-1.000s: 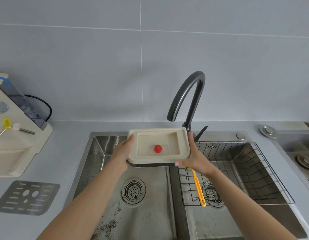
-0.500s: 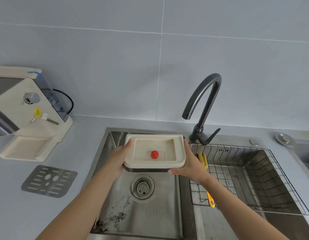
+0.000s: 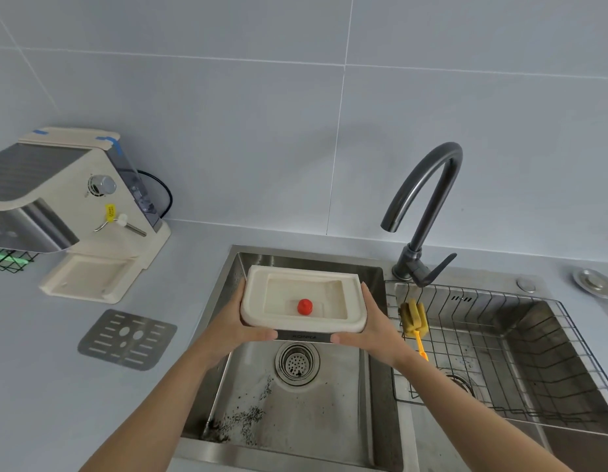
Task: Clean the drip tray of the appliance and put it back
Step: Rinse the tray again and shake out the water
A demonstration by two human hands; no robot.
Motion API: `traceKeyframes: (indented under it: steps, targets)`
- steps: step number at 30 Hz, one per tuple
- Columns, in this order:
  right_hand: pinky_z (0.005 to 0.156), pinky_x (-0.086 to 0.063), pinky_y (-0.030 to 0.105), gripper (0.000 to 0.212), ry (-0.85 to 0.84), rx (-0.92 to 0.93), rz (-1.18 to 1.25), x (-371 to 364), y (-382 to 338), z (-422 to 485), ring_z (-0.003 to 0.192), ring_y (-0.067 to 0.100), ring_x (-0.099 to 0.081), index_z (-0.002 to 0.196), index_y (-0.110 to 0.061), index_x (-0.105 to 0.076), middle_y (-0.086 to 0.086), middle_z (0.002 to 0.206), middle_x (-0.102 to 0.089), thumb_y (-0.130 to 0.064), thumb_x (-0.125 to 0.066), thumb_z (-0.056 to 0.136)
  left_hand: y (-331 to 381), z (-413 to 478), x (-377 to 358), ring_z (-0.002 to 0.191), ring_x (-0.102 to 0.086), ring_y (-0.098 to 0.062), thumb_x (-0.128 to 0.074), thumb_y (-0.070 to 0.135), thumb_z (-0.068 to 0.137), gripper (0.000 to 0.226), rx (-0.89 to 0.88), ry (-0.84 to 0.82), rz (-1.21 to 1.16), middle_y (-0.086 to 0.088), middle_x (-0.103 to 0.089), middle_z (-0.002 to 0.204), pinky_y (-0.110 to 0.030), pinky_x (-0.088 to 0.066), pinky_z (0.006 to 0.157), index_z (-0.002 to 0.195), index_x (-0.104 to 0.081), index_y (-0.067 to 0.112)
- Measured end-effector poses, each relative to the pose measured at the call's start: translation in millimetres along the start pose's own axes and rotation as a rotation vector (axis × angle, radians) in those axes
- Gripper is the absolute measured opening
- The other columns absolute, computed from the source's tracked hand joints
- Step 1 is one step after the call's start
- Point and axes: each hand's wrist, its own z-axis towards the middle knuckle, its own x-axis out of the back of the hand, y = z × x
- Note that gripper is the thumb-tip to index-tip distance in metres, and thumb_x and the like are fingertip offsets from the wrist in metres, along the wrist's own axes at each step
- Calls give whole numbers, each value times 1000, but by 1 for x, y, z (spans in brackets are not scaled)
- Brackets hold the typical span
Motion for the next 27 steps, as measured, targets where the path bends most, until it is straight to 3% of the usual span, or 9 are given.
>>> traceKeyframes:
  steps: [3,7,12,14,16,18,22,24,27]
  targets:
    - [95,-50,40,88,-20,-26,29,-2,-1,0,117,16,-51,130,-26,-33,-2,126,-50,-32,-81,57,1,-2,1,114,-54,-14,-83,21,49,104,1,22,42,2,-56,122,-38,-49,96,137,-28,26]
    - [86,-52,23,84,-33,-64,46,-3,-5,-1,114,12,-52,128,-26,-35,-2,125,-49,-42,-75,57,3,1,1,115,-51,-15,-81,26,57,96,22,43,67,2,-53,123,-39,-47,98,138,-29,26]
    - [71,-44,0,47,-59,-146,56,-4,-14,-4,94,-18,-55,106,-39,-48,-39,97,-61,-42,-67,63,3,10,-1,115,-48,-18,-71,22,75,63,33,64,112,4,-52,117,-35,-46,96,128,-38,28]
    - [67,-42,-3,38,-49,-187,51,-4,-15,-5,88,-23,-53,99,-41,-51,-40,90,-62,-46,-65,64,4,13,-2,114,-48,-15,-69,24,78,56,42,93,129,11,-52,113,-27,-44,91,125,-39,31]
    - [66,-44,1,30,-18,-245,49,-3,-14,-4,86,-18,-56,93,-43,-53,-29,88,-64,-48,-64,66,5,16,-4,114,-46,-13,-68,29,79,63,66,126,140,17,-50,112,-28,-39,95,132,-35,28]
    - [71,-43,11,26,10,-309,44,-3,-11,-2,91,-4,-58,90,-42,-55,-21,95,-62,-52,-60,66,6,19,-4,121,-43,-15,-69,41,75,76,97,162,158,10,-51,123,-34,-35,104,138,-32,22]
    - [94,-42,32,52,47,-422,21,-3,-4,2,103,17,-57,103,-25,-62,3,109,-65,-64,-59,69,11,24,-7,128,-39,-18,-63,60,62,88,147,226,189,1,-46,137,-42,-31,110,136,-37,20]
    - [101,-40,37,58,74,-503,32,-3,-3,4,106,21,-56,99,-17,-62,6,109,-63,-65,-56,68,13,27,-9,118,-46,-13,-65,56,70,63,164,245,193,10,-54,123,-32,-39,98,124,-50,26]
    - [97,-42,35,51,111,-568,72,-3,0,8,102,20,-56,88,-18,-61,6,107,-62,-65,-55,69,16,32,-12,84,-56,5,-63,48,76,16,188,245,200,20,-60,90,-13,-38,63,86,-59,36]
